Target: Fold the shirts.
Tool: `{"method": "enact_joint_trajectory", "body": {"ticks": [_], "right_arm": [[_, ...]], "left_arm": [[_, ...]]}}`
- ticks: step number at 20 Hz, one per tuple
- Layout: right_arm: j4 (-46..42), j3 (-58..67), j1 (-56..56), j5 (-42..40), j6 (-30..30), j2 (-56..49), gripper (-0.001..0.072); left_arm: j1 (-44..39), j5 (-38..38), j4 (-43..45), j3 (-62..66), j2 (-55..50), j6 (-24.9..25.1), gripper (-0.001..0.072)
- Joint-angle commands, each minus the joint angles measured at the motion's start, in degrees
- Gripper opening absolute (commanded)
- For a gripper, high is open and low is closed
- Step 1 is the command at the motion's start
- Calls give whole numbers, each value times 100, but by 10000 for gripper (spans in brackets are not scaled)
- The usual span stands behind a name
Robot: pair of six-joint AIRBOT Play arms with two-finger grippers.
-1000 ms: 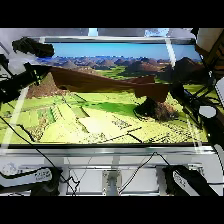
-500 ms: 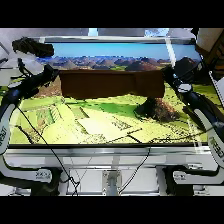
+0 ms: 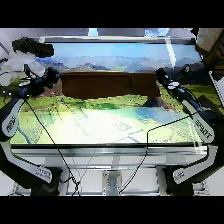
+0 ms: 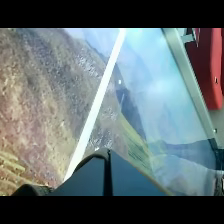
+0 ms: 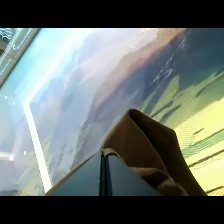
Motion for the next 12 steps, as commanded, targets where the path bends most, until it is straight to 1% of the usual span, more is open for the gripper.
{"method": "enact_joint_trajectory", "body": {"ticks": [1,5,6,7,8,9,12], "right_arm": [[20,42,4,-28,190,-177,22],[17,42,4,-33,190,-179,24],[17,44,4,-33,190,-177,49],[17,48,4,-28,190,-170,109],[17,87,4,17,190,-166,181],[15,173,4,101,188,-166,224],[-61,555,4,319,184,-140,234]], "left_arm": [[-4,-197,4,105,-289,-378,14],[-4,-490,0,122,-308,-378,19],[-4,-549,-7,125,-304,-339,30],[-2,-616,-22,138,-304,-341,82],[-2,-671,-101,144,-304,-339,175],[-2,-730,-223,155,-304,-339,252],[7,-957,-308,341,-304,-343,283]]}}
